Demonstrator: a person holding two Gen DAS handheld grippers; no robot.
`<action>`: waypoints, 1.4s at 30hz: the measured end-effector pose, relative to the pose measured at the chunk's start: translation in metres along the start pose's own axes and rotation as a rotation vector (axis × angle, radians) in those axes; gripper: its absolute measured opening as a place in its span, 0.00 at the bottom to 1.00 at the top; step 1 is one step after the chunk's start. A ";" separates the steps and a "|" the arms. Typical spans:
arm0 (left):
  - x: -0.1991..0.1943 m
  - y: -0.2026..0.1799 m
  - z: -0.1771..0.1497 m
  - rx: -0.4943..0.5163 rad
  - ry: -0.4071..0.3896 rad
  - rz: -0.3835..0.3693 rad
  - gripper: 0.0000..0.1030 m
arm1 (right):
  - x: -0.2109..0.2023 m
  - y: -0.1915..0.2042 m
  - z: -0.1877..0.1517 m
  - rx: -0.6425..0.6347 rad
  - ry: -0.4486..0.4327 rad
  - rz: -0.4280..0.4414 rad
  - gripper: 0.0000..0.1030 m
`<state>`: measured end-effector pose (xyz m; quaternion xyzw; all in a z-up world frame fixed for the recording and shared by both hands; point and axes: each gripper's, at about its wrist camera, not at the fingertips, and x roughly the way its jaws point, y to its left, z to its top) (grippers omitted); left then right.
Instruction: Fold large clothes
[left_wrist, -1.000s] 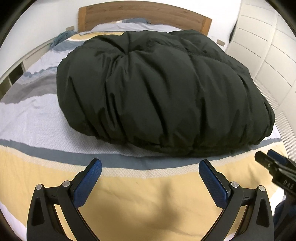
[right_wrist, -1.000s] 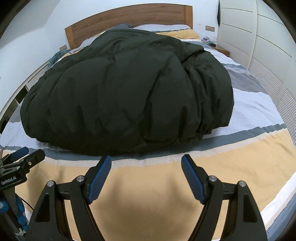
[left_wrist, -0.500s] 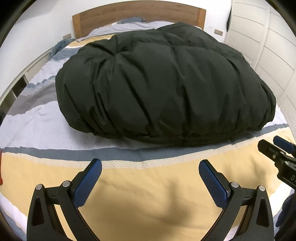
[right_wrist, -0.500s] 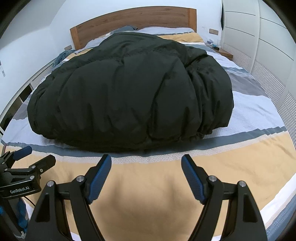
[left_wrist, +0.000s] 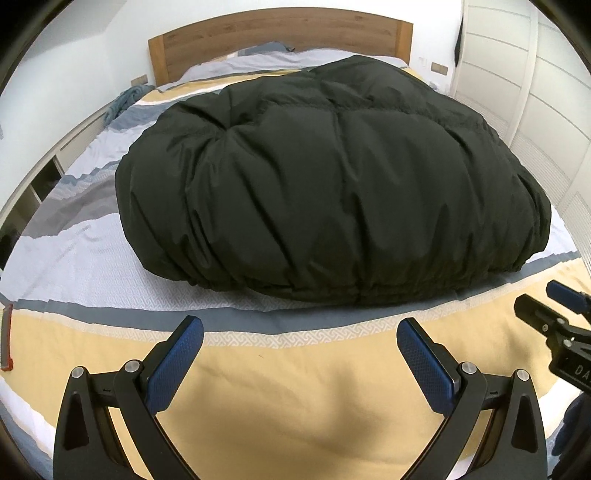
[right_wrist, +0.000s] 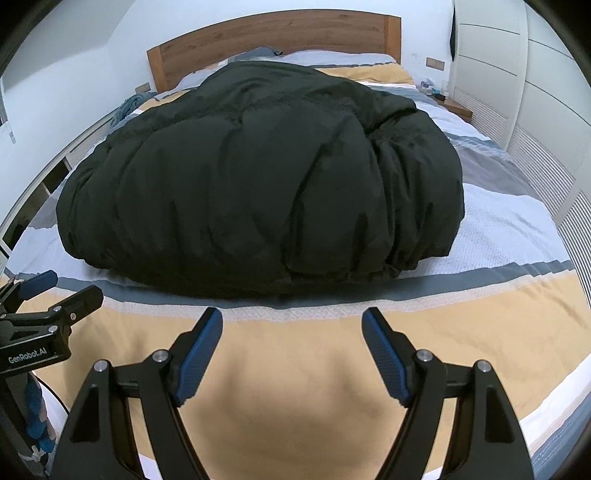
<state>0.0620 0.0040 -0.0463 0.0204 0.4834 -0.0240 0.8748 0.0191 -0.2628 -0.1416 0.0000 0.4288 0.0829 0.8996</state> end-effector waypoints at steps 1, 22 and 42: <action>0.001 0.000 0.001 0.000 0.002 0.002 1.00 | 0.000 0.000 0.000 -0.002 0.001 0.001 0.75; 0.024 -0.001 0.005 -0.018 0.034 0.009 1.00 | 0.015 -0.021 -0.007 0.002 0.036 -0.001 0.75; 0.027 0.008 0.001 -0.060 0.035 0.030 1.00 | 0.024 -0.015 -0.006 -0.033 0.054 0.008 0.75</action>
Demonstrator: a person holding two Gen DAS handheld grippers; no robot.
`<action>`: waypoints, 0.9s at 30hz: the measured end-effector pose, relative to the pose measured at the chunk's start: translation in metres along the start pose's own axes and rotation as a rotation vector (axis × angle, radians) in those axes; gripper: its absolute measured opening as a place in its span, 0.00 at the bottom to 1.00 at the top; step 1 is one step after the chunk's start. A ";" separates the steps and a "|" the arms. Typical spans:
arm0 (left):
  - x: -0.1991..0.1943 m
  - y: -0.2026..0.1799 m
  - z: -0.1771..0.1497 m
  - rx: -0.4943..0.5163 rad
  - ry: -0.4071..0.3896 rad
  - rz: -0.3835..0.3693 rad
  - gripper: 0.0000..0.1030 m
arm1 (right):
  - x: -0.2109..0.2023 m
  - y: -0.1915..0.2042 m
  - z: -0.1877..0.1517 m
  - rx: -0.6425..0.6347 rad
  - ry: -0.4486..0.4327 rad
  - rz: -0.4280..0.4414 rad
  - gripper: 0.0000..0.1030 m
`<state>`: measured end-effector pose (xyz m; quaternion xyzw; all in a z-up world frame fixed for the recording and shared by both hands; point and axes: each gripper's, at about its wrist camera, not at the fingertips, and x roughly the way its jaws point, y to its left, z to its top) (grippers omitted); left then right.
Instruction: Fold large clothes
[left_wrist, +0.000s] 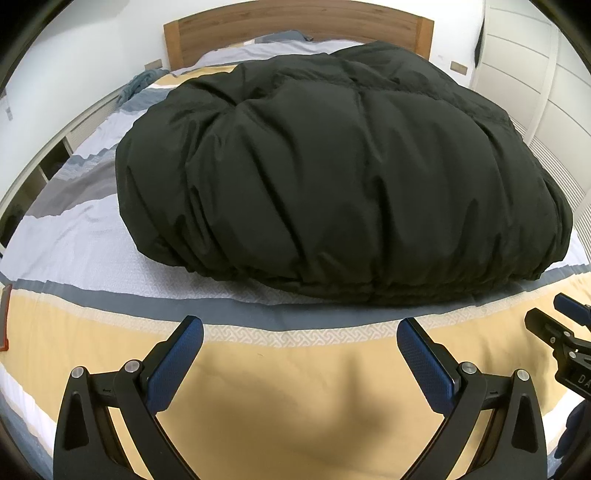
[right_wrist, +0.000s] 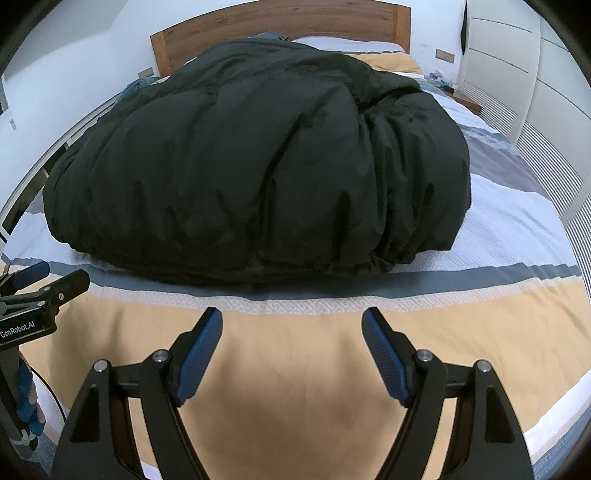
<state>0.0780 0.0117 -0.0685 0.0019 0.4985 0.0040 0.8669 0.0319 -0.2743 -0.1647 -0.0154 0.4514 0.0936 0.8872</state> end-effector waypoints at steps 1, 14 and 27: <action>0.000 0.000 -0.001 0.000 -0.002 0.002 1.00 | 0.000 0.000 0.000 -0.002 0.000 0.001 0.75; -0.002 0.000 -0.003 0.009 -0.007 0.004 1.00 | 0.004 0.004 0.001 -0.010 0.000 0.001 0.75; -0.008 -0.007 0.001 0.029 -0.019 0.000 1.00 | 0.002 0.004 0.001 -0.006 -0.003 0.002 0.75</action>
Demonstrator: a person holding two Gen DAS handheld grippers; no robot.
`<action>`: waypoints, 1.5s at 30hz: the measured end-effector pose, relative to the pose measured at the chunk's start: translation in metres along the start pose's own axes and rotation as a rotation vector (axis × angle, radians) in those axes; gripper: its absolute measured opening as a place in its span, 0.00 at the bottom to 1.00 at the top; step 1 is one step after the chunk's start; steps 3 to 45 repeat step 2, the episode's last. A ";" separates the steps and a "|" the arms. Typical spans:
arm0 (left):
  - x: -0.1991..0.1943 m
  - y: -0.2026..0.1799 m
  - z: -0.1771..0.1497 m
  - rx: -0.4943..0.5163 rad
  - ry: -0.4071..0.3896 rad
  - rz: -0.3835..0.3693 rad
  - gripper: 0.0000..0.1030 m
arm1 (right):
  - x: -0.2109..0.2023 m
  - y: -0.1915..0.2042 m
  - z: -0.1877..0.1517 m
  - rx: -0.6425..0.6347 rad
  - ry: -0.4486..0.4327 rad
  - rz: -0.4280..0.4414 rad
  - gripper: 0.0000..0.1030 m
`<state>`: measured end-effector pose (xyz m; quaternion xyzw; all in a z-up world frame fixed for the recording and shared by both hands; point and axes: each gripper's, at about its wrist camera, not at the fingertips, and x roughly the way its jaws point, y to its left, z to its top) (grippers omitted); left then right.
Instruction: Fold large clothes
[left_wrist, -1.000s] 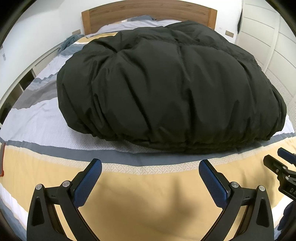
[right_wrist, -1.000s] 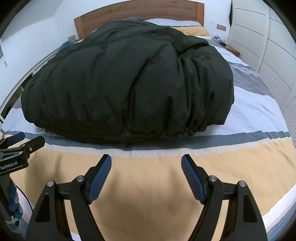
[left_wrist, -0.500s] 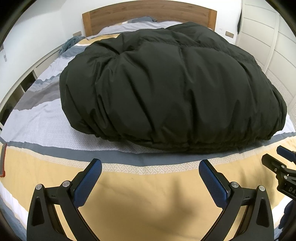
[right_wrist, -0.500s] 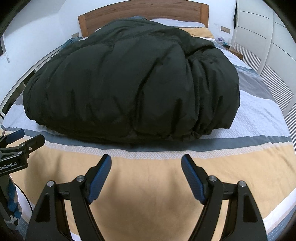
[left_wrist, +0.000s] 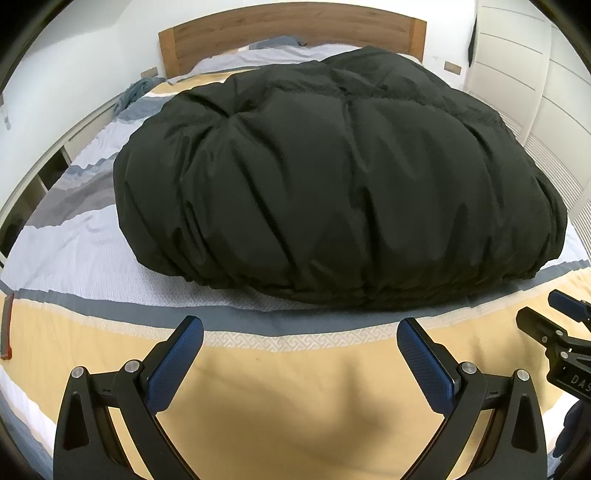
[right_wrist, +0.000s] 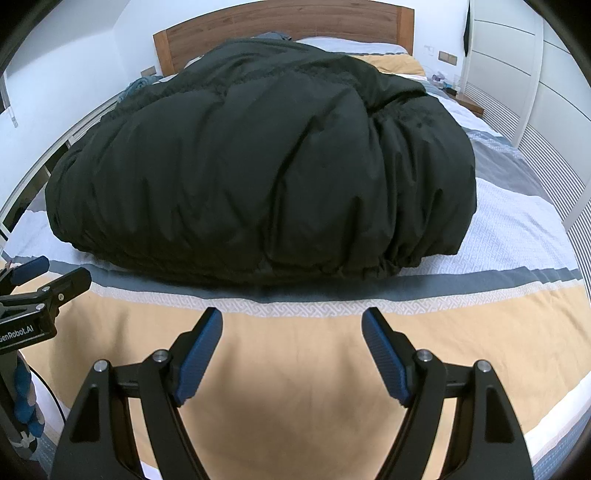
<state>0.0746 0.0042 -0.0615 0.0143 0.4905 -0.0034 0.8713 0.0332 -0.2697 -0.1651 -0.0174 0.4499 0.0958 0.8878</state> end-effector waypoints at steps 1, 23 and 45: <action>0.000 -0.001 0.000 0.001 -0.001 0.001 1.00 | 0.000 0.000 0.000 0.000 -0.001 0.000 0.75; -0.001 -0.002 0.000 0.004 -0.004 0.003 1.00 | -0.001 -0.001 0.001 0.000 -0.002 0.001 0.75; -0.001 -0.002 0.000 0.004 -0.004 0.003 1.00 | -0.001 -0.001 0.001 0.000 -0.002 0.001 0.75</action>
